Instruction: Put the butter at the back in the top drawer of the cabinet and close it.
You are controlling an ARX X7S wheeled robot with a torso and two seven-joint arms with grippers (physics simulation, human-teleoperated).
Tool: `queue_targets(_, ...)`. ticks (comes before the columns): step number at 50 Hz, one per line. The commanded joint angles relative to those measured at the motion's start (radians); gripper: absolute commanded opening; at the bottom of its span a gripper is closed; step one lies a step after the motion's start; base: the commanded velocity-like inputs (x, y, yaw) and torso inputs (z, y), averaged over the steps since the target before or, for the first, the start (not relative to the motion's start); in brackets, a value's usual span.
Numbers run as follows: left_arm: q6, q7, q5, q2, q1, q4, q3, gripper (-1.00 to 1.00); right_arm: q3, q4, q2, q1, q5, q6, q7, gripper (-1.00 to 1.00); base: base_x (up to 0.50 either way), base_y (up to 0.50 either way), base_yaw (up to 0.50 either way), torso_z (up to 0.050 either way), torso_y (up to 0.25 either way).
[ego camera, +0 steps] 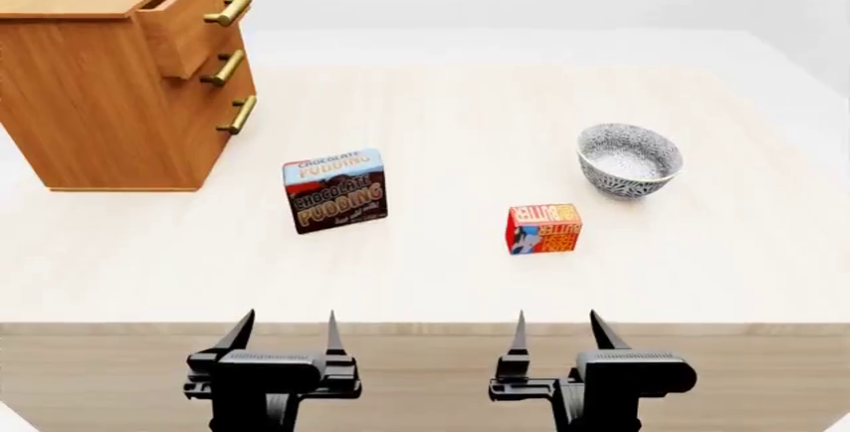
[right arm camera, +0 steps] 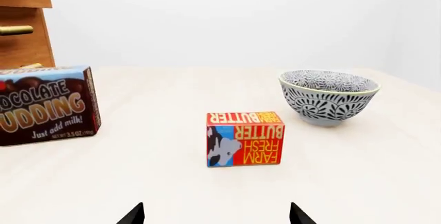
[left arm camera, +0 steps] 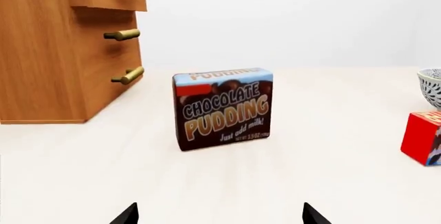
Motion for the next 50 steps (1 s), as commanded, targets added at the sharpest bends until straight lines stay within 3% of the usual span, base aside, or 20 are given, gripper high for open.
queue_targets(1, 0.012, -0.019, -0.008, -0.019, 0.000, -0.002, 0.026, 1.00, -0.021, -0.001, 0.017, 0.001, 0.018, -0.004, 0.019, 1.00, 0.00, 0.00, 0.00, 0.050, 0.000)
queue_targets(38, 0.009, -0.056, -0.045, -0.057, -0.008, -0.004, 0.073, 1.00, -0.069, -0.006, 0.059, 0.003, 0.066, -0.015, 0.050, 1.00, 0.00, 0.00, 0.00, 0.050, 0.000)
queue_targets(50, 0.010, -0.071, -0.060, -0.064, -0.009, -0.005, 0.078, 1.00, -0.080, -0.004, 0.069, 0.003, 0.075, -0.020, 0.059, 1.00, 0.00, 0.47, 0.00, 0.004, 0.000)
